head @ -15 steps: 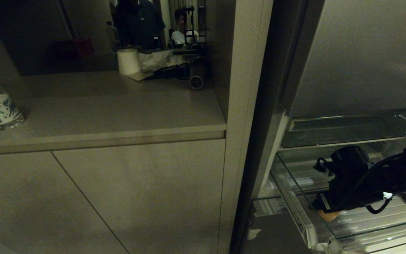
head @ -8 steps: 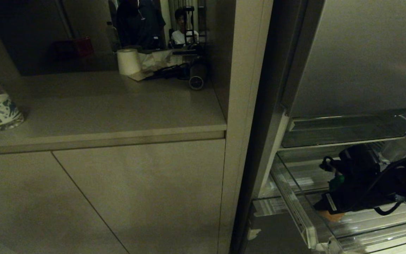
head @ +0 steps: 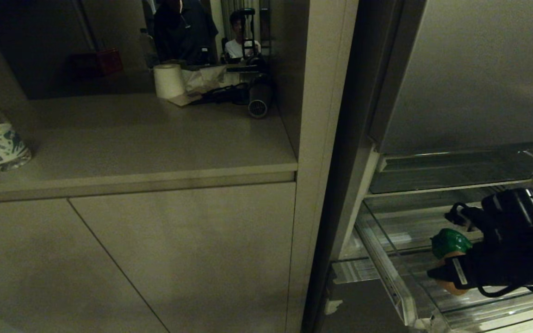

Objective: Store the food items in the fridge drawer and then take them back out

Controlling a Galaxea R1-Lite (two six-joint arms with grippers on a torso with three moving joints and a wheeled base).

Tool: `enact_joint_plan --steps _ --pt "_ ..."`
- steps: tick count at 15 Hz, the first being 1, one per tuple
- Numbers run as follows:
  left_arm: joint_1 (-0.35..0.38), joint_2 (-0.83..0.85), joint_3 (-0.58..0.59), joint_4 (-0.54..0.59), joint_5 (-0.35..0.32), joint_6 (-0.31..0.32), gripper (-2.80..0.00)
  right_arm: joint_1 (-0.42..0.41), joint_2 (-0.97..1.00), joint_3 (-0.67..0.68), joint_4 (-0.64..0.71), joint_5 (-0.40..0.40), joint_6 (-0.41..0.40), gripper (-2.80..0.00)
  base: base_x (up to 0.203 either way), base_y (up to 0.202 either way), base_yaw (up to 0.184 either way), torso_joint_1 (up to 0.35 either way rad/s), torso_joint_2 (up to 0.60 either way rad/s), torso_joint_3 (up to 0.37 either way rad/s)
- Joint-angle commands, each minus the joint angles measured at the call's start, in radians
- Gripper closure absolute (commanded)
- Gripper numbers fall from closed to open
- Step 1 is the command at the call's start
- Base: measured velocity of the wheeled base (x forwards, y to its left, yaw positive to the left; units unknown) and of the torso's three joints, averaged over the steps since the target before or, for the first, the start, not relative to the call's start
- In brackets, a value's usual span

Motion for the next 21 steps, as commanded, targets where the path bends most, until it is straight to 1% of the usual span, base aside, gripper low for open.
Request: enact_joint_plan --steps 1,5,13,15,17,21 --pt "0.000 0.000 0.000 0.001 0.000 0.000 0.00 0.000 -0.118 0.070 -0.061 -0.001 0.000 0.00 0.000 0.000 0.000 0.000 0.00 0.000" --pt "0.000 0.000 0.000 0.001 0.000 0.000 0.00 0.000 -0.232 0.143 -0.115 -0.002 0.019 0.00 0.000 0.000 0.000 0.000 0.00 0.000" --pt "0.000 0.000 0.000 0.001 0.000 0.000 0.00 0.000 -0.450 0.226 -0.125 -0.005 0.057 0.00 0.000 0.000 0.000 0.000 0.00 0.000" --pt "0.000 0.000 0.000 0.001 0.000 0.000 0.00 0.000 -0.514 0.230 -0.124 -0.004 0.085 0.00 0.000 0.000 0.000 0.000 0.00 0.000" --pt "0.000 0.000 0.000 0.001 0.000 0.000 0.00 0.000 -0.587 0.235 -0.124 -0.006 0.093 0.00 0.000 0.000 0.000 0.000 0.00 0.000" --pt "0.000 0.000 0.000 0.001 0.000 0.000 0.00 0.001 -0.785 0.281 -0.124 -0.047 0.089 0.00 0.000 0.000 0.000 0.000 0.00 0.000"
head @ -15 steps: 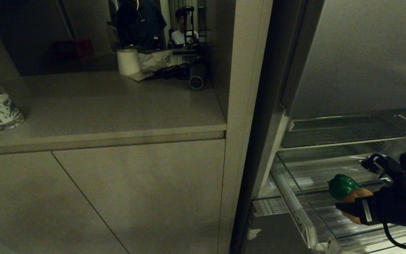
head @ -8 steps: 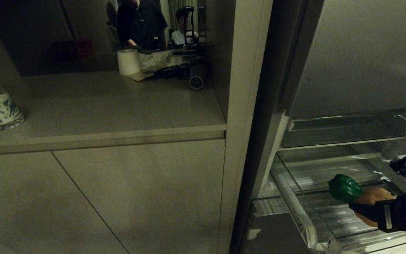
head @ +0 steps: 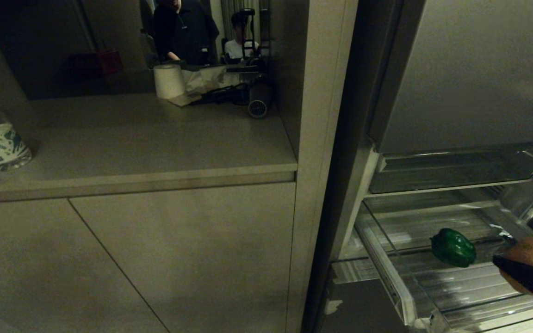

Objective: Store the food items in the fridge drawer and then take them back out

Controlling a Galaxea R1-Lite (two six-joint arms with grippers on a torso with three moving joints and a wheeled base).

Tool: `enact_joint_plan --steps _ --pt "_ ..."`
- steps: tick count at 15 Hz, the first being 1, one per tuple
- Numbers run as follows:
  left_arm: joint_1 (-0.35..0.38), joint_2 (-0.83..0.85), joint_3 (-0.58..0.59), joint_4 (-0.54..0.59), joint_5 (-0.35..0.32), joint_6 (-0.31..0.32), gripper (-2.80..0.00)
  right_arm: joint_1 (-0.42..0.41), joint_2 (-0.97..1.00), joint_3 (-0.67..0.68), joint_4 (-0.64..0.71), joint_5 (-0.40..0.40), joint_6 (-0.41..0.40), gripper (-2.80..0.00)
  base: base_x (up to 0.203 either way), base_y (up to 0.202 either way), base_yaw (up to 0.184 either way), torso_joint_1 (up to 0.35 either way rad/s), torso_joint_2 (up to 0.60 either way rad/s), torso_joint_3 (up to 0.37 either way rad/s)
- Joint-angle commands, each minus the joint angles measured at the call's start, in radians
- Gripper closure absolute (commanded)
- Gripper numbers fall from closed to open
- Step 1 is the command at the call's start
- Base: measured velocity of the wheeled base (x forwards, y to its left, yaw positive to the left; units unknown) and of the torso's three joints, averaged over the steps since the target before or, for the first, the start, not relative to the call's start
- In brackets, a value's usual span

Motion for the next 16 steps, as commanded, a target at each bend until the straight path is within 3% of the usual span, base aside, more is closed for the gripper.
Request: enact_joint_plan --steps 1,6,16 --pt "0.000 0.000 0.000 0.001 0.000 0.000 0.00 0.000 -0.176 0.039 -0.001 -0.012 -0.004 0.00 0.000 0.000 0.000 0.000 0.00 0.000" --pt "0.000 0.000 0.000 0.001 0.001 -0.001 0.00 -0.003 -0.485 0.118 0.029 -0.027 -0.010 0.00 0.000 0.000 0.000 0.000 0.00 0.000" --pt "0.000 0.000 0.000 0.001 0.000 0.000 0.00 -0.006 -0.610 0.169 0.084 -0.076 -0.012 0.00 0.000 0.000 0.000 0.000 0.00 0.000"
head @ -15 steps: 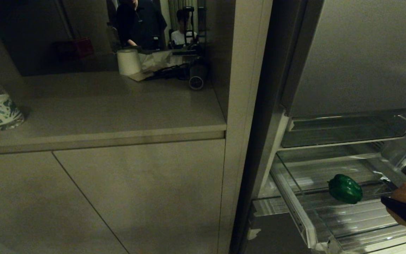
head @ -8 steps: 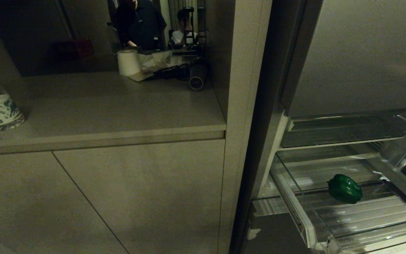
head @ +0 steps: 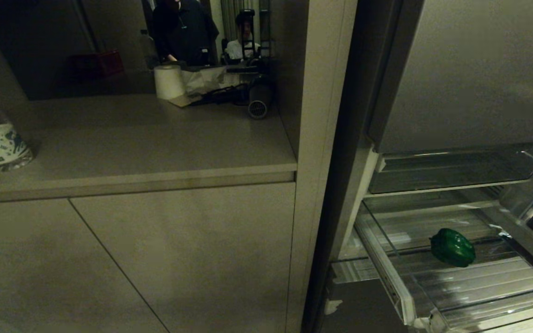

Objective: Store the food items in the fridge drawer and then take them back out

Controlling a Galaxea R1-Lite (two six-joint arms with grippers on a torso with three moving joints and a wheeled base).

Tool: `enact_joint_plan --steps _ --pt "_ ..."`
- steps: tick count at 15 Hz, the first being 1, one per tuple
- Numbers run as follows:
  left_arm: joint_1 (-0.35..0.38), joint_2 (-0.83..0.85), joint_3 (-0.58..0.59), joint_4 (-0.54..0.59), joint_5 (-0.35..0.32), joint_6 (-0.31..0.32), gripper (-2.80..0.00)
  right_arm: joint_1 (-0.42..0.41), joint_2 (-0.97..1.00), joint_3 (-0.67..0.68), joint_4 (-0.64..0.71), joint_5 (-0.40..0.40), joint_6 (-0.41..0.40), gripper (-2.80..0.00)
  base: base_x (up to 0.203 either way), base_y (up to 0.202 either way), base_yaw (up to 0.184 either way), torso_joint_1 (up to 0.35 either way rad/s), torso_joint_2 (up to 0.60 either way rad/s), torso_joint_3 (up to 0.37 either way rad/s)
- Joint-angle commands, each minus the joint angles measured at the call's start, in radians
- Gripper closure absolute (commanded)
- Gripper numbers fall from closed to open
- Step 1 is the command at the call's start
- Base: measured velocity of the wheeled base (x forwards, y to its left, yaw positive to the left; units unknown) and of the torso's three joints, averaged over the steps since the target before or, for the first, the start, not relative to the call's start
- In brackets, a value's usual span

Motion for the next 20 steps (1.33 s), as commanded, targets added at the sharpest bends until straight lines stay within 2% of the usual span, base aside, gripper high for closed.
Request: enact_joint_plan --steps 1,3,5,7,11,15,18,20 --pt "0.000 0.000 0.000 0.001 0.000 0.000 0.00 0.000 -0.027 0.008 -0.001 -0.001 -0.001 0.00 0.000 0.000 0.000 0.000 0.00 0.000" --pt "0.000 0.000 0.000 0.001 0.000 0.000 0.00 0.001 -0.081 0.012 0.007 -0.002 -0.008 0.00 0.000 0.000 0.000 0.000 0.00 0.000" --pt "0.000 0.000 0.000 0.001 0.000 0.000 0.00 -0.001 -0.137 0.018 0.051 -0.004 -0.068 0.00 0.000 0.000 0.000 0.000 0.00 0.000" --pt "0.000 0.000 0.000 0.001 0.000 0.000 0.00 -0.014 -0.206 0.041 0.058 0.021 -0.091 0.00 0.000 0.000 0.000 0.000 0.00 0.000" --pt "0.000 0.000 0.000 0.001 0.000 0.000 0.00 -0.035 -0.357 0.204 0.053 0.064 -0.154 0.00 0.000 0.000 0.000 0.000 0.00 0.000" --pt "0.000 0.000 0.000 0.001 0.000 -0.001 0.00 -0.036 -0.379 0.285 -0.095 0.119 -0.156 0.00 0.000 0.000 0.000 0.000 0.00 0.000" --pt "0.000 0.000 0.000 0.001 0.000 0.000 0.00 -0.036 -0.380 0.285 -0.080 0.125 -0.142 0.00 0.000 0.000 0.000 0.000 0.00 0.000" --pt "0.000 0.000 0.000 0.001 0.000 0.000 0.00 -0.036 -0.379 0.285 -0.070 0.130 -0.083 0.00 0.000 0.000 0.000 0.000 0.00 0.000"
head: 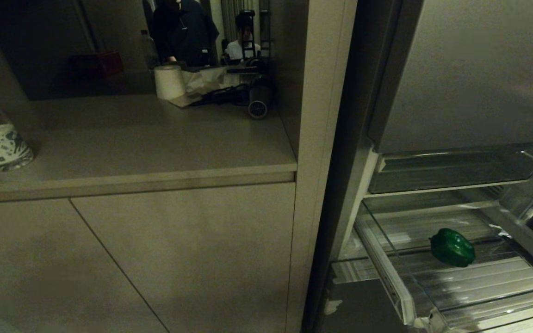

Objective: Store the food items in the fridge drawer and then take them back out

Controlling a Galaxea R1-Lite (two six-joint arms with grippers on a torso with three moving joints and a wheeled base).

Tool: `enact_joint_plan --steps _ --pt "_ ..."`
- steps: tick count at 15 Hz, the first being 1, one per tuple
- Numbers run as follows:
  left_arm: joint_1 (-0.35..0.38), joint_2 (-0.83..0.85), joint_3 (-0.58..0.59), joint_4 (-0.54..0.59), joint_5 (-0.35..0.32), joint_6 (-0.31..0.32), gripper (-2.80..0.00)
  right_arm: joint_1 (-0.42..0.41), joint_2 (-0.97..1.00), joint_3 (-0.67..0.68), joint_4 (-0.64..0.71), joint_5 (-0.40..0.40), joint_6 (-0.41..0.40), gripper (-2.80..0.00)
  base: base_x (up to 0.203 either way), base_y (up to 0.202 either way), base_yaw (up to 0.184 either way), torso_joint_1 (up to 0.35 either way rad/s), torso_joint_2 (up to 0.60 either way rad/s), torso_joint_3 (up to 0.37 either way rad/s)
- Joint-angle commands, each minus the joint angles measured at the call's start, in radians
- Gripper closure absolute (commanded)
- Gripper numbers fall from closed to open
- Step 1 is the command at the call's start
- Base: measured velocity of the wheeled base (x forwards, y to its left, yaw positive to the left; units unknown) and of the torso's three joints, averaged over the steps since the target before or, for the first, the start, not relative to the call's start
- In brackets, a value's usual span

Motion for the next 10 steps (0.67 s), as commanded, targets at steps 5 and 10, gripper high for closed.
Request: enact_joint_plan --steps 5,10 --pt "0.000 0.000 0.000 0.001 0.000 0.000 0.00 0.000 -0.002 0.031 0.032 -0.003 0.075 0.00 0.000 0.000 0.000 0.000 0.00 0.000" --pt "0.000 0.000 0.000 0.001 0.000 0.000 0.00 0.000 -0.003 0.031 0.036 -0.002 0.081 0.00 0.002 0.005 -0.058 0.003 0.00 0.002"
